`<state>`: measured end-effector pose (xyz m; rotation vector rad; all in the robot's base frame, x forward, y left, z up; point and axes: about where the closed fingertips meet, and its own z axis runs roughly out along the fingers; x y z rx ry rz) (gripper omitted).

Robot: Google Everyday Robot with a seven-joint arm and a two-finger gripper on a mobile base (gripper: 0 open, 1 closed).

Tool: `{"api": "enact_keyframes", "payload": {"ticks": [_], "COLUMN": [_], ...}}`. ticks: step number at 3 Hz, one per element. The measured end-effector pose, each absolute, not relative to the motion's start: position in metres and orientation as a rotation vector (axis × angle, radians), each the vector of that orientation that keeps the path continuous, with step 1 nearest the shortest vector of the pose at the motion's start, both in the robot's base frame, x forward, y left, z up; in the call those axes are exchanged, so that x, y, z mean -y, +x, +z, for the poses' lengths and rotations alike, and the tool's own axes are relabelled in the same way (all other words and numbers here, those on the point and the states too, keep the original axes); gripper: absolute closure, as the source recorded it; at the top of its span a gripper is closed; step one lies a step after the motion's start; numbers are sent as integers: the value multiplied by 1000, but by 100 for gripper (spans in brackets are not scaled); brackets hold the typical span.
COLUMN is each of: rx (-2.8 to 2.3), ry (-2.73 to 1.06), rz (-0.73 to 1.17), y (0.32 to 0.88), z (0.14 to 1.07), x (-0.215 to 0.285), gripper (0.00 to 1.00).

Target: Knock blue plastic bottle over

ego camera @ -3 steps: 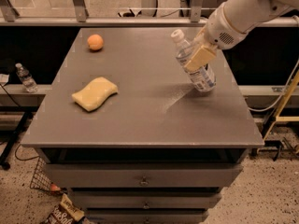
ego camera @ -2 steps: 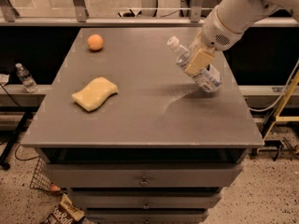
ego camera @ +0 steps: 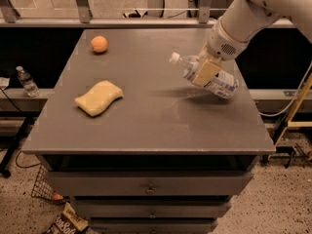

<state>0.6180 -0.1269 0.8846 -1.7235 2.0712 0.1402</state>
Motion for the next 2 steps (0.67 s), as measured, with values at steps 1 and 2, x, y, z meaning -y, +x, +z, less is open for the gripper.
{"api": "enact_keyframes", "payload": {"ticks": [1,2], "rx": [-2084,-2113], "ry": [-1730,-1738], "rz": [178,177], "y": [617,617], "z": [876,869], "x": [126,129], "gripper": [100,100]}}
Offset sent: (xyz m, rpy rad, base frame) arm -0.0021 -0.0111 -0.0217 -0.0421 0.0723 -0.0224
